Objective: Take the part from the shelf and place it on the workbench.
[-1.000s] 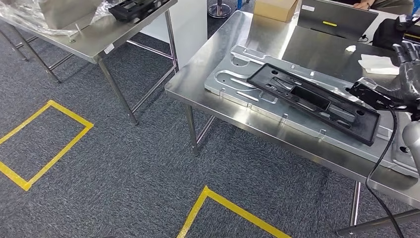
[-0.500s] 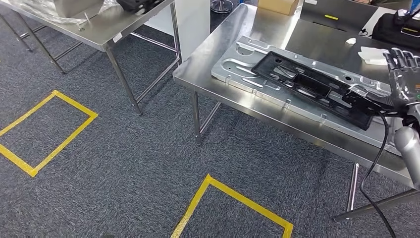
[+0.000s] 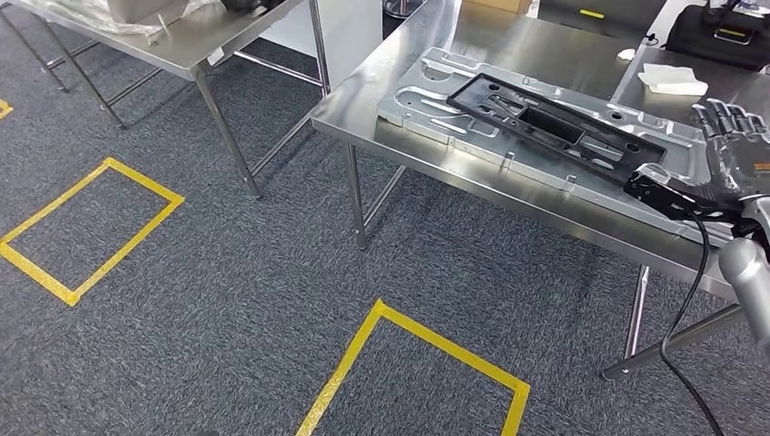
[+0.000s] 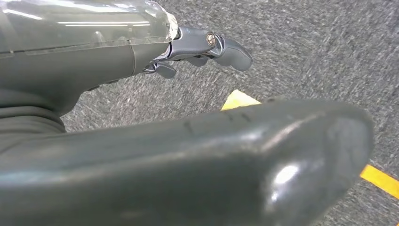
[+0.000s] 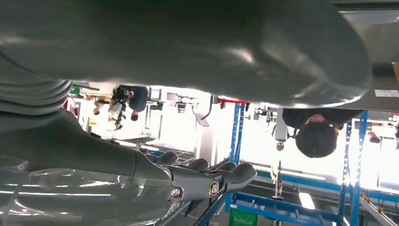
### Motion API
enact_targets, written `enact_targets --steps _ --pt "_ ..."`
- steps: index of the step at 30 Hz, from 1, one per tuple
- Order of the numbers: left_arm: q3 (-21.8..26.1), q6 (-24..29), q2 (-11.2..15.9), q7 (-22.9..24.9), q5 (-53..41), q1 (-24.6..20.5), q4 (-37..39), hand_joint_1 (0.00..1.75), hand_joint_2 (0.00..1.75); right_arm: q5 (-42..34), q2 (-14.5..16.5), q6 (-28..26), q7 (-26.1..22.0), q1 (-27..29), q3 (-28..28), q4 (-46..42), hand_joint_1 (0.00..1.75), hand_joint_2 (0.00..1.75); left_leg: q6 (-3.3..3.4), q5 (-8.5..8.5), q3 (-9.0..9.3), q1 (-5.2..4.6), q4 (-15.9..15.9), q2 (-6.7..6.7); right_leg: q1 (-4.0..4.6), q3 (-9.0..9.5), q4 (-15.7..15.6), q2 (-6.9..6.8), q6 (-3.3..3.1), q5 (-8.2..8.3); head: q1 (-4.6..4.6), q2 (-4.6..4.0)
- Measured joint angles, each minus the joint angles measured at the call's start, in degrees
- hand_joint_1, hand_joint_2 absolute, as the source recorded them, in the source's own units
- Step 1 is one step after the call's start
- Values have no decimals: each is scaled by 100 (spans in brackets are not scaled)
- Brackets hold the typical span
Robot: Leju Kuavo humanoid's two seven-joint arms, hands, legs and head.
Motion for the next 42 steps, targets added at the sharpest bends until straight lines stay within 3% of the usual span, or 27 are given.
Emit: enact_targets --steps 2,4,5,7,9,10,11,12,14,16,17,19,20,22,24,25,26,27,28,30,32,33,35,37,39,41,42 --pt "-4 -9 7 -6 -22 -17 0 0 0 -83 -22 -4 -4 17 -2 6 0 0 68 -125 323 -50 -519 -2 -16 -30 -28 -31 71 104 -2 0" --pt "-9 -18 4 1 -38 -15 0 0 0 -120 -30 -19 1 75 -2 11 0 0 123 -21 298 -65 -640 6 -45 -35 -82 -50 146 199 -3 0" --pt "-12 -20 3 12 -42 -10 0 0 0 -107 -26 -31 13 113 -2 15 0 0 166 66 268 -59 -695 14 -54 -62 -61 -44 172 139 -3 0" --pt "-15 -18 -2 33 -39 -7 0 0 0 -32 -2 -62 49 160 0 38 0 0 227 257 160 -34 -778 40 -63 -192 277 -23 197 -299 -2 0" --pt "-16 -11 -2 44 -23 -8 0 0 0 55 47 -93 75 181 4 82 0 0 247 409 -26 -38 -778 57 -62 -367 995 -11 225 -843 -2 0" --pt "-17 -7 -4 45 -15 -6 0 0 0 84 75 -103 81 198 8 108 0 0 243 477 -127 -37 -767 63 -65 -405 1319 -11 246 -951 -1 0" --pt "-18 -4 -8 46 -12 -5 0 0 0 98 101 -107 84 216 14 132 0 0 235 544 -234 -35 -746 68 -73 -372 1504 -11 264 -922 -1 0" --pt "-19 -3 -16 48 -13 -4 0 0 0 106 125 -108 85 230 20 153 0 0 220 605 -345 -31 -717 70 -84 -247 1497 -11 281 -793 -1 0" --pt "-27 -3 -36 48 -27 -3 0 0 0 104 161 -108 87 237 25 182 0 0 174 701 -554 -22 -620 70 -109 280 934 -14 304 -594 0 0" --pt "-46 -16 -45 51 -56 -5 0 0 0 70 190 -98 93 260 19 189 0 0 110 772 -699 -29 -503 63 -90 790 217 -1 263 -721 -4 0" --pt "-59 -26 -45 59 -74 -6 0 0 0 31 199 -78 95 289 8 186 0 0 77 811 -735 -33 -472 59 -71 912 21 5 222 -810 -7 0" --pt "-90 -44 -39 87 -98 -5 0 0 0 -101 214 15 77 387 -30 165 0 0 10 893 -766 -30 -473 49 -57 891 -39 -1 116 -781 -7 0" --pt "-105 -48 -34 106 -106 -2 0 0 0 -195 222 99 43 441 -61 144 0 0 -26 839 -803 -18 -438 44 -60 843 -39 -9 59 -721 -8 0" --pt "-129 -47 -30 134 -109 3 0 0 0 -385 240 267 -64 555 -133 76 0 0 -99 423 -940 10 -90 36 -71 707 -51 -26 -38 -578 -8 0" --pt "-142 -40 -34 145 -109 2 0 0 0 -530 256 376 -180 657 -205 21 0 0 -153 -160 -1116 31 650 36 -58 539 -46 -28 -77 -440 -8 0" --pt "-144 -34 -35 145 -108 1 0 0 0 -572 268 401 -227 699 -232 11 0 0 -166 -316 -1164 37 1009 37 -49 451 -42 -26 -78 -371 -9 0" --pt "-145 -30 -35 146 -107 0 0 0 0 -596 282 413 -265 736 -250 7 0 0 -168 -340 -1144 39 1237 37 -41 362 -39 -22 -73 -301 -9 0" --pt "-146 -27 -35 146 -105 -1 0 0 0 -604 299 411 -290 766 -262 5 0 0 -158 -251 -1029 39 1262 36 -34 274 -36 -17 -65 -233 -9 0" --pt "-147 -27 -35 146 -103 -3 0 0 0 -605 316 408 -306 788 -272 4 0 0 -132 -120 -805 35 1070 34 -26 188 -34 -11 -54 -164 -9 0" --pt "-148 -25 -27 146 -97 -18 0 0 0 -596 348 403 -317 807 -298 -4 0 0 -43 -31 -106 10 223 27 -13 66 -28 -4 -21 -48 -8 0" --pt "-148 -16 -18 151 -85 -40 0 0 0 -584 376 409 -317 809 -327 -14 0 0 26 -163 404 -25 -497 26 -10 25 -41 -13 39 45 -8 0" --pt "-149 -8 -16 166 -77 -45 0 0 0 -580 394 415 -319 812 -335 -18 0 0 54 -202 492 -44 -663 28 -17 22 -62 -18 80 92 -9 0" --pt "-150 3 -16 212 -60 -41 0 0 0 -580 435 432 -327 827 -338 -15 0 0 119 -97 461 -50 -760 39 -37 5 -96 -21 160 160 -10 0" --pt "-150 6 -20 248 -53 -35 0 0 0 -582 460 444 -347 853 -341 -10 0 0 192 64 393 -35 -829 60 -44 -150 177 -7 200 -73 -10 0" --pt "-152 6 -22 262 -53 -29 0 0 0 -599 464 452 -370 916 -345 -13 0 87 233 185 269 -34 -841 70 -49 -441 915 4 221 -559 -10 0" --pt "-161 7 -22 270 -54 -8 0 0 0 -622 466 478 -379 1060 -353 -51 0 175 233 263 149 -37 -818 69 -54 -576 1497 6 250 -833 -10 0" --pt "-169 7 -25 275 -55 5 0 0 0 -629 466 492 -379 1138 -357 -83 0 175 225 287 99 -37 -796 68 -58 -485 1489 4 258 -822 -9 0"
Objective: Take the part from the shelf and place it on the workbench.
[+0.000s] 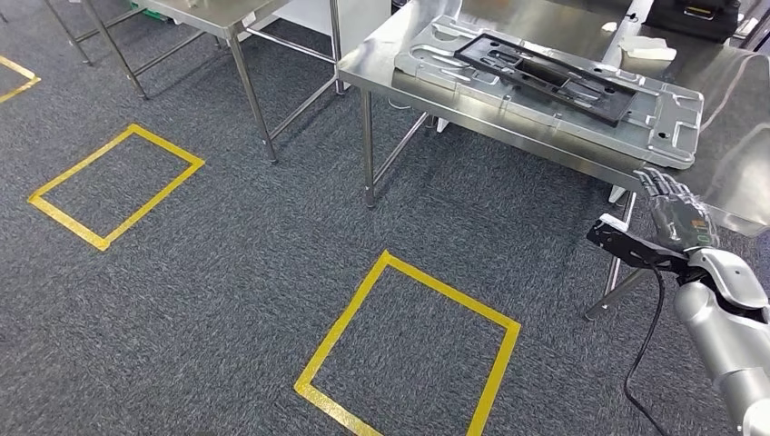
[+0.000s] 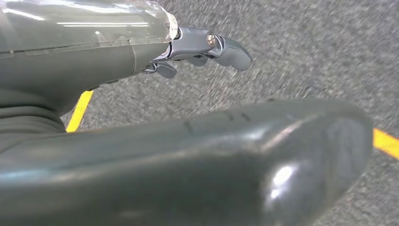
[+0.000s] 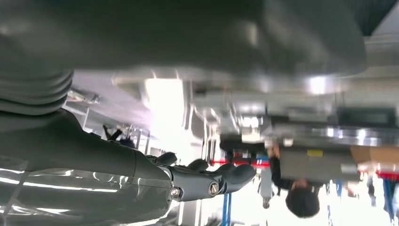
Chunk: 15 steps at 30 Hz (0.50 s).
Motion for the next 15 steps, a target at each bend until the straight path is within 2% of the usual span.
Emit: enact_targets --steps 1,3,4,5,7,10,12,14,15 --pt "-8 3 -6 4 -1 10 0 0 0 -6 0 11 1 59 -5 -35 0 175 -10 14 -43 1 32 0 -5 213 -255 -3 2 100 0 0" --pt "-19 25 -17 9 0 15 0 0 0 -36 2 20 -7 99 -29 -89 0 175 -49 6 -127 -12 138 3 0 765 -1070 -15 -24 307 -1 0" --pt "-20 42 -21 9 2 13 0 0 0 -62 5 26 -20 100 -47 -104 0 175 -73 -5 -165 -23 189 7 10 942 -1364 -13 -57 359 -1 0" --pt "-21 61 -21 8 5 13 0 0 0 -96 11 35 -45 101 -66 -111 0 175 -73 -27 -201 -40 232 13 17 1028 -1524 -11 -85 373 -2 0" --pt "-22 90 -21 7 20 19 0 0 0 -159 28 60 -114 100 -85 -106 0 175 -42 -35 -241 -58 260 19 19 1017 -1555 3 -125 390 -3 0" --pt "-22 115 -18 5 48 21 0 0 0 -196 61 98 -177 64 -87 -83 0 175 -40 18 -241 -87 230 20 -10 1012 -1602 10 -104 450 -5 0" --pt "-24 127 -20 4 54 15 0 0 0 -228 68 121 -193 38 -88 -70 0 175 5 153 -119 -78 -15 48 0 1049 -1689 23 -87 488 -5 0" --pt "-24 133 -21 4 60 14 0 0 0 -301 62 144 -217 5 -90 -51 0 175 47 332 26 -28 -331 106 20 956 -1486 33 -86 330 -3 0" --pt "-25 135 -22 5 63 17 0 0 0 -342 60 158 -230 -11 -91 -35 0 175 38 385 52 -3 -410 139 9 813 -1189 32 -76 165 -1 0"
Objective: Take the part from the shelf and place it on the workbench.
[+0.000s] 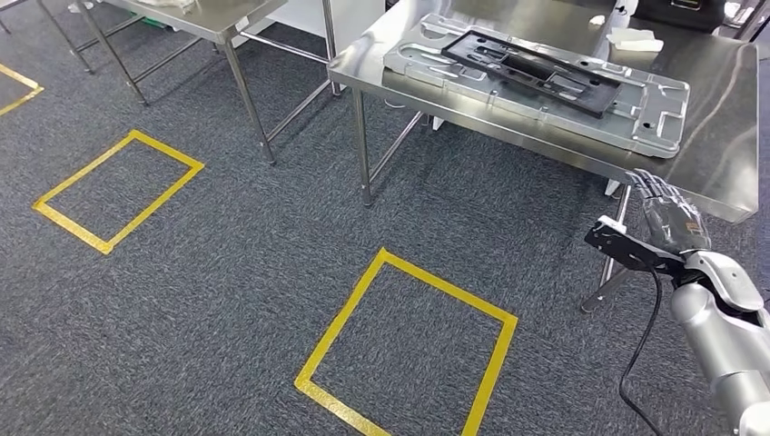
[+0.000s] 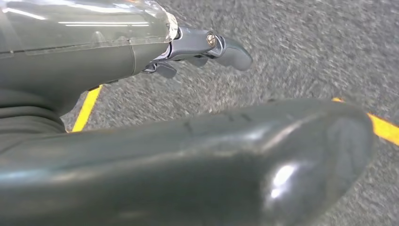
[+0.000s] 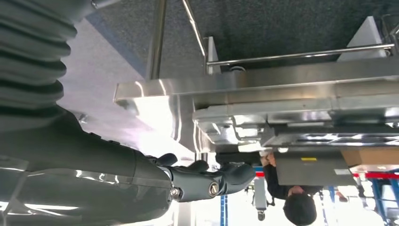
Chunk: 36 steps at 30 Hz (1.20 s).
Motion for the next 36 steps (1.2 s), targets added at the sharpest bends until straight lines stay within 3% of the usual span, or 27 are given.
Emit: enact_targets --steps 2,3,4,5,7,9,11,12,13,15,17,18,19,20,22,24,25,27,29,31,33,34,35,36 --pt "-1 3 -2 3 4 10 0 0 0 -46 -5 38 -17 -10 -1 39 0 175 -38 10 -32 26 13 54 -47 -336 653 3 64 -264 1 0" --pt "-2 5 -5 3 5 15 0 0 0 -57 -6 57 -20 -6 -1 61 0 175 -73 -14 -67 45 68 84 -82 -424 802 -4 108 -271 2 0" --pt "-2 7 -11 3 5 17 0 0 0 -61 -10 75 -23 -5 -1 79 0 175 -120 -50 -113 73 149 114 -120 -410 739 -22 160 -171 2 0" --pt "-2 7 -18 2 5 18 0 0 0 -66 -14 90 -25 -16 -1 95 0 175 -179 -100 -170 111 259 146 -160 -287 471 -67 222 5 2 0" --pt "-5 10 -9 4 5 17 3 0 0 -79 -17 117 -29 -50 -1 131 0 175 -317 -243 -302 147 557 214 -196 -64 -43 -269 302 254 7 0" --pt "-15 15 7 9 2 21 7 0 0 -97 -6 138 -35 -77 2 166 0 175 -416 -380 -390 127 764 278 -187 -66 -110 -370 188 257 8 0" --pt "-32 16 2 21 -1 20 5 0 0 -114 1 151 -44 -93 5 187 0 175 -457 -440 -395 131 808 357 -180 -128 -42 -270 21 245 1 0" --pt "-39 16 1 30 -1 17 5 0 0 -120 -2 156 -48 -104 5 199 0 175 -478 -480 -392 148 840 340 -177 -149 -37 -220 -23 257 -2 0" --pt "-44 18 0 34 1 16 5 0 0 -124 -1 159 -48 -125 6 214 0 175 -498 -573 -418 168 936 262 -173 -168 -39 -166 -63 274 -7 0" --pt "-52 29 -1 39 5 23 5 0 0 -132 19 161 -50 -178 9 248 0 175 -523 -949 -615 183 1464 18 -161 -197 -50 -56 -125 311 -13 0" --pt "-56 45 -1 44 16 29 5 0 0 -141 57 162 -52 -211 12 286 0 175 -500 -1336 -925 168 2224 -102 -121 -227 -54 64 -160 335 -14 0" --pt "-57 49 -1 48 22 30 5 0 0 -144 75 161 -49 -219 13 310 0 175 -466 -1404 -1016 156 2450 -119 -93 -241 -54 129 -173 344 -14 0" --pt "-57 52 -1 51 31 29 5 0 0 -145 88 157 -40 -228 14 334 0 175 -413 -1360 -1008 137 2462 -131 -62 -249 -54 196 -182 354 -14 0" --pt "-58 53 -2 53 36 29 6 0 0 -145 98 149 -31 -242 15 356 0 175 -342 -1219 -895 111 2250 -157 -32 -254 -54 264 -188 363 -14 0" --pt "-60 58 8 43 42 27 7 0 0 -149 113 111 -15 -271 16 392 0 175 -158 -856 -500 44 1464 -354 5 -256 -61 381 -188 386 -12 0" --pt "-63 64 14 21 37 31 8 0 0 -160 127 59 -14 -282 18 426 0 175 -30 -663 -260 -18 956 -525 1 -262 -84 489 -149 423 -8 0" --pt "-66 67 15 15 36 31 9 0 0 -167 134 39 -16 -275 20 443 0 175 -9 -645 -230 -39 889 -534 -13 -268 -104 539 -114 447 -8 0" --pt "-70 69 2 11 38 25 8 0 0 -172 127 19 -20 -256 26 466 0 175 -10 -561 -187 -39 776 -410 -24 -276 -157 605 -39 494 -9 0" --pt "-74 69 -12 13 38 22 7 0 0 -165 106 2 -17 -267 30 485 0 175 -2 -448 -137 -11 596 -284 3 -358 -21 414 -5 359 -8 0" --pt "-75 69 -18 15 39 34 7 0 0 -136 112 -28 -3 -284 39 505 0 87 10 -391 -135 -3 515 -169 18 -608 547 135 15 -10 -5 0" --pt "-75 68 -19 17 41 45 7 0 0 -92 136 -55 33 -250 60 524 0 0 7 -385 -166 -5 527 -74 -2 -839 1155 39 61 -281 -5 0" --pt "-76 67 -21 17 42 48 7 0 0 -67 144 -64 61 -221 73 531 0 0 0 -387 -180 -4 541 -37 -15 -833 1225 19 81 -277 -5 0" --pt "-78 66 -25 17 43 47 7 0 0 -43 146 -69 85 -199 84 534 0 0 -13 -393 -191 -4 561 -4 -26 -703 1055 1 97 -170 -5 0" --pt "-79 65 -31 17 43 46 7 0 0 -22 145 -73 106 -185 93 534 0 0 -31 -405 -200 -3 591 26 -35 -472 694 -24 105 0 -5 0"
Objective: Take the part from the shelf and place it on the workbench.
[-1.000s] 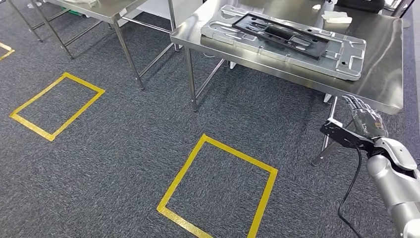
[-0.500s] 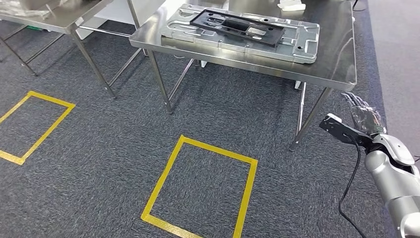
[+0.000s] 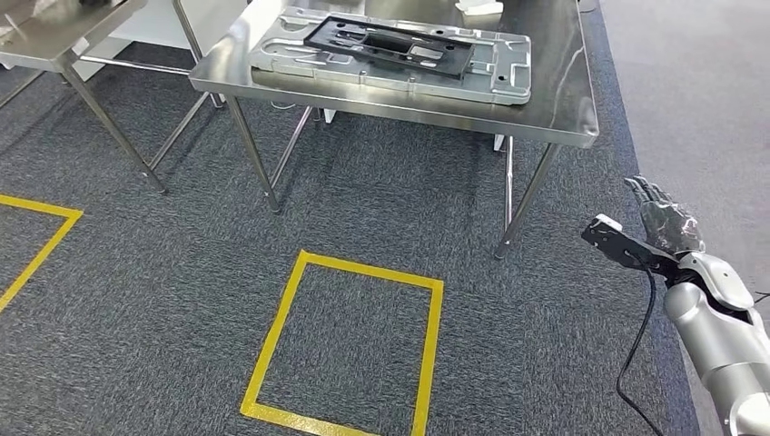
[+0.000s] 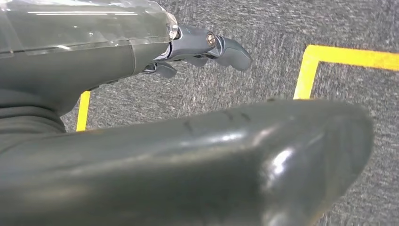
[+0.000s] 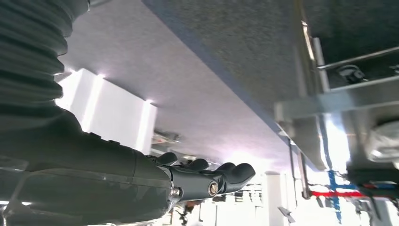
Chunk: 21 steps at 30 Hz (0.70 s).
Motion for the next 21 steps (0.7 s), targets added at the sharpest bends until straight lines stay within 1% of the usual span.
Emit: enact_targets --steps 1,2,3,4,5,6,7,8,9,10,11,12,13,14,15,16,17,18,19,21 --pt "-2 -1 -6 0 1 -3 0 0 0 14 -2 -2 16 8 7 -1 0 0 -26 -19 -12 -2 36 24 -1 237 -381 -37 -16 118 0 0" --pt "-3 -2 -10 0 2 -6 0 0 0 24 -4 -1 25 18 12 -7 0 0 -54 -41 -27 -11 85 41 9 420 -702 -62 -43 209 1 0" --pt "-5 -2 -13 0 2 -9 0 0 0 32 -7 7 28 32 15 -13 0 0 -83 -56 -41 -20 120 52 24 521 -883 -77 -79 242 1 0" --pt "-6 -1 -13 -1 4 -10 0 0 0 36 -10 20 22 51 18 -20 0 0 -109 -63 -53 -29 138 60 41 537 -925 -80 -121 228 1 0" --pt "-8 0 -13 -3 5 -9 0 0 0 26 -14 41 4 71 20 -29 0 0 -130 -62 -58 -38 147 66 51 530 -936 -63 -150 249 1 0" --pt "-9 3 -11 -6 6 -9 0 0 0 2 -15 74 -29 89 21 -37 0 0 -153 -66 -62 -41 147 67 37 525 -936 -52 -181 258 0 0" --pt "-10 7 -11 -10 7 -8 0 0 0 -40 -16 115 -77 104 22 -49 0 0 -183 -103 -79 -38 182 41 21 520 -945 -44 -211 270 0 0" --pt "-12 12 -12 -14 9 -7 0 0 0 -110 -13 166 -132 117 22 -65 0 0 -218 -199 -129 -30 304 -4 1 514 -957 -38 -242 286 -1 0" --pt "-14 19 -13 -16 12 -6 0 0 0 -202 -4 221 -187 129 22 -84 0 0 -259 -356 -230 -13 541 -60 -17 507 -966 -32 -271 299 -2 0" --pt "-15 26 -15 -16 16 -3 0 0 0 -311 9 277 -236 139 22 -100 0 0 -298 -552 -376 11 888 -112 -19 496 -966 -26 -290 308 -2 0" --pt "-16 30 -16 -15 20 3 0 0 0 -420 26 331 -277 151 22 -110 0 0 -327 -740 -543 32 1283 -137 -19 484 -966 -16 -302 315 -2 0" --pt "-16 33 -15 -12 22 10 0 0 0 -520 45 390 -315 165 22 -114 0 0 -348 -860 -682 51 1612 -146 -18 476 -965 -4 -305 320 -2 0" --pt "-16 34 -15 -7 27 18 0 0 0 -620 64 463 -358 175 22 -114 0 0 -360 -878 -745 65 1772 -146 -19 472 -964 10 -302 324 -2 0" --pt "-16 33 -14 -2 31 24 0 0 0 -709 82 537 -401 180 22 -113 0 0 -362 -781 -697 76 1692 -147 -21 471 -963 25 -295 330 -2 0" --pt "-16 28 -12 3 35 26 0 0 0 -803 99 611 -448 177 21 -113 0 0 -352 -599 -548 83 1398 -149 -23 474 -963 40 -287 335 -2 0" --pt "-16 22 -9 7 39 24 1 0 0 -897 111 675 -497 167 20 -113 0 0 -331 -397 -338 86 968 -165 -26 476 -963 55 -275 342 -2 0" --pt "-16 15 -3 10 43 20 1 0 0 -982 119 716 -546 155 19 -113 0 0 -307 -254 -141 79 568 -189 -20 472 -963 66 -254 351 -2 0" --pt "-16 8 2 13 46 17 1 0 0 -1057 121 741 -596 145 17 -114 0 0 -284 -171 -11 70 291 -211 -16 464 -966 76 -226 364 -2 0" --pt "-16 3 6 16 48 15 1 0 0 -1120 118 747 -648 142 15 -114 0 0 -263 -148 49 57 149 -231 -13 454 -974 83 -191 380 -2 0" --pt "-16 1 13 18 41 14 1 0 0 -1203 80 686 -750 170 13 -141 0 0 -209 -123 43 36 104 -233 -15 452 -1024 92 -104 428 -2 0"
